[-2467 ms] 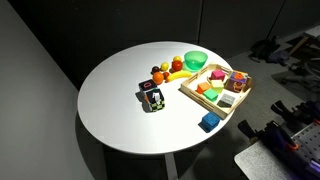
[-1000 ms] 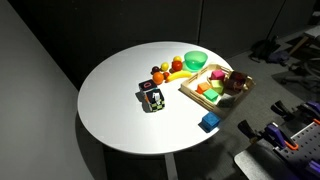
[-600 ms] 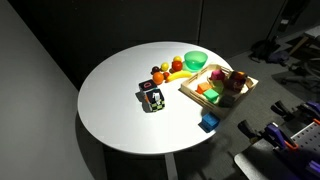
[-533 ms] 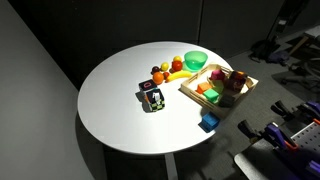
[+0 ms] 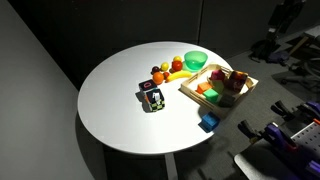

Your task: Put the block inside the box

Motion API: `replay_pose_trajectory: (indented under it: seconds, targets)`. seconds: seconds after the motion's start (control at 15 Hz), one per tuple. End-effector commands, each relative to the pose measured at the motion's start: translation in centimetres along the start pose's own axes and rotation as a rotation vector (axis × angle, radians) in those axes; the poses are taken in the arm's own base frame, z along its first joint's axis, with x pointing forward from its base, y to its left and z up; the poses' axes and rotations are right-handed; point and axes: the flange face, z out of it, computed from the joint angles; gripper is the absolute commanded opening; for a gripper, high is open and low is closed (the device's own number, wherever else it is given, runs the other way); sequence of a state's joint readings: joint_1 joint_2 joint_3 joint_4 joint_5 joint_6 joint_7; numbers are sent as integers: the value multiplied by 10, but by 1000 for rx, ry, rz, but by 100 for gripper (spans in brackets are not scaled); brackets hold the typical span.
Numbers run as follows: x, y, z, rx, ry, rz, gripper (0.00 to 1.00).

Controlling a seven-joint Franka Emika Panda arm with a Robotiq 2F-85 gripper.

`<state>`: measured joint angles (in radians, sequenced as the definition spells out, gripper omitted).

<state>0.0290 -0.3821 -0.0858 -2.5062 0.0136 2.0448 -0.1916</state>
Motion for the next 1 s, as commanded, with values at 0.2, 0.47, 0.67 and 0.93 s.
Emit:
replay_pose_trajectory:
  seconds: [0.2, 0.47, 0.67, 0.93]
  targets:
    - [0, 0, 0, 0, -1, 1, 100]
    - [4, -5, 9, 1, -28, -8, 100]
    - [12, -18, 26, 2, -65, -27, 100]
    - [19, -45, 50, -5, -113, -75, 100]
